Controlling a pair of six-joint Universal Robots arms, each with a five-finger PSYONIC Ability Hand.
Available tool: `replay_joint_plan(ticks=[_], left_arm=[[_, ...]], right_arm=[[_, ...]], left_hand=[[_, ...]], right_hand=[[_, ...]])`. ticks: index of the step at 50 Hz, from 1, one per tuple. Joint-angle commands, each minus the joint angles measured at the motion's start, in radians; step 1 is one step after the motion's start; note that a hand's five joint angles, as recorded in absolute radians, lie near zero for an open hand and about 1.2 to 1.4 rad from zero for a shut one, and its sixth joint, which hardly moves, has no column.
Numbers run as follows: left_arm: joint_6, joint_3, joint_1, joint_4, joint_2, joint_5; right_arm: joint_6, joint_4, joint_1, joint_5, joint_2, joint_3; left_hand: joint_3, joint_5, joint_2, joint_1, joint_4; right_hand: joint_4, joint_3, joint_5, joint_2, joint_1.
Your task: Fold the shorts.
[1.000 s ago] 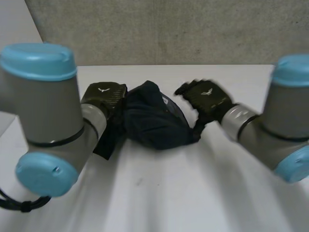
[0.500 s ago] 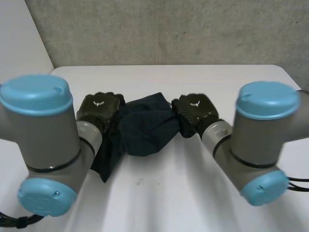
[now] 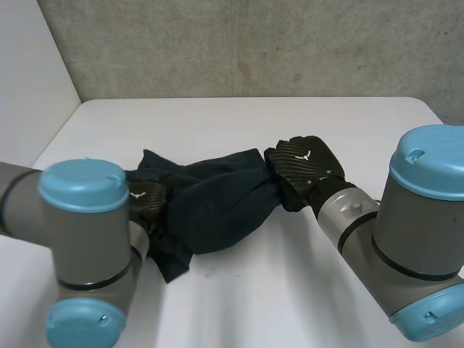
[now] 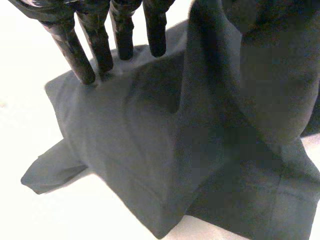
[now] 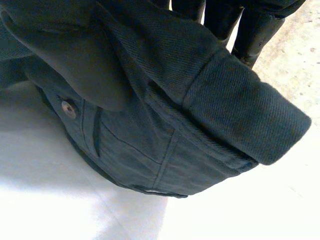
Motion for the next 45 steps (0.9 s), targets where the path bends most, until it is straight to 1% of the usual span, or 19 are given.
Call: replay_joint_plan(ticks=[1,6,7,10,11,13,14,15,18,19,20,22,23,24,29,35,36,40,45], left_arm=[[-0.105,-0.099,0.028,-0.025,0.16,-0.055],[-0.122,-0.176,0.101,-0.025,0.249,-0.034],[-0.124,-0.2,0.127,-0.027,0.269,-0.01],[-0.127,-0.234,0.163,-0.032,0.293,0.053],[-0.128,-0.252,0.184,-0.041,0.309,0.111],[-0.13,-0.268,0.203,-0.058,0.318,0.185],[-0.132,-0.272,0.21,-0.068,0.319,0.223],[-0.136,-0.278,0.226,-0.099,0.319,0.298],[-0.156,-0.28,0.232,-0.157,0.318,0.391],[-0.177,-0.28,0.232,-0.192,0.316,0.434],[-0.188,-0.279,0.23,-0.206,0.313,0.449],[-0.211,-0.275,0.23,-0.225,0.306,0.465],[-0.233,-0.271,0.229,-0.226,0.297,0.465],[-0.243,-0.269,0.229,-0.225,0.286,0.465],[-0.282,-0.24,0.218,-0.22,0.215,0.462],[-0.375,-0.21,0.207,-0.18,0.154,0.46],[-0.416,-0.203,0.197,-0.165,0.142,0.46],[-0.487,-0.18,0.152,-0.109,0.114,0.456],[-0.513,-0.147,0.108,-0.076,0.057,0.419]], right_arm=[[0.009,-0.003,-0.003,0.07,0.005,-0.011],[0.029,-0.004,-0.006,0.078,0.002,-0.015],[0.039,-0.004,-0.007,0.078,0.002,-0.016],[0.093,-0.003,-0.007,0.076,-0.001,-0.022],[0.104,-0.001,-0.007,0.076,-0.003,-0.025],[0.113,0.002,-0.006,0.076,-0.004,-0.029],[0.119,0.003,-0.001,0.078,-0.004,-0.034],[0.119,0.003,0.002,0.078,-0.004,-0.037],[0.122,0.005,0.005,0.079,-0.006,-0.045],[0.121,0.006,0.005,0.079,-0.006,-0.048],[0.121,0.007,0.005,0.079,-0.006,-0.049],[0.125,0.007,0.005,0.079,-0.009,-0.054],[0.125,0.007,0.005,0.079,-0.014,-0.054],[0.125,0.008,0.005,0.081,-0.02,-0.054],[0.125,0.01,0.01,0.079,-0.081,-0.049],[0.128,0.028,0.026,0.076,-0.13,-0.051],[0.128,0.028,0.034,0.076,-0.135,-0.051],[0.13,0.028,0.065,0.076,-0.143,-0.051],[0.131,0.028,0.091,0.078,-0.149,-0.048]], left_hand=[[0.003,0.015,0.009,-0.007,0.008],[0.091,0.103,0.097,0.081,0.096],[0.172,0.184,0.179,0.163,0.178],[0.29,0.302,0.297,0.281,0.296],[0.389,0.401,0.396,0.38,0.395],[0.466,0.478,0.473,0.457,0.472],[0.469,0.481,0.476,0.46,0.475],[0.469,0.482,0.476,0.46,0.475],[0.455,0.467,0.461,0.445,0.46],[0.414,0.426,0.421,0.405,0.42],[0.379,0.391,0.385,0.369,0.384],[0.285,0.297,0.292,0.276,0.291],[0.171,0.183,0.178,0.162,0.177],[0.121,0.133,0.127,0.111,0.126],[-0.07,-0.058,-0.064,-0.08,-0.065],[-0.085,-0.073,-0.079,-0.095,-0.08],[-0.082,-0.07,-0.076,-0.092,-0.077],[-0.077,-0.065,-0.07,-0.086,-0.071],[-0.074,-0.062,-0.067,-0.083,-0.068]], right_hand=[[0.209,0.225,0.245,0.218,0.43],[0.209,0.225,0.245,0.218,0.43],[0.209,0.225,0.245,0.218,0.43],[0.209,0.225,0.245,0.218,0.43],[0.209,0.225,0.245,0.218,0.43],[0.209,0.225,0.245,0.218,0.43],[0.209,0.225,0.245,0.218,0.43],[0.209,0.225,0.245,0.218,0.43],[0.209,0.225,0.245,0.218,0.43],[0.209,0.225,0.245,0.218,0.43],[0.209,0.225,0.245,0.218,0.43],[0.209,0.225,0.245,0.218,0.43],[0.209,0.225,0.245,0.218,0.43],[0.209,0.225,0.245,0.218,0.43],[0.209,0.225,0.245,0.218,0.43],[0.209,0.225,0.245,0.218,0.43],[0.209,0.225,0.245,0.218,0.43],[0.209,0.225,0.245,0.218,0.43],[0.209,0.225,0.245,0.218,0.43]])
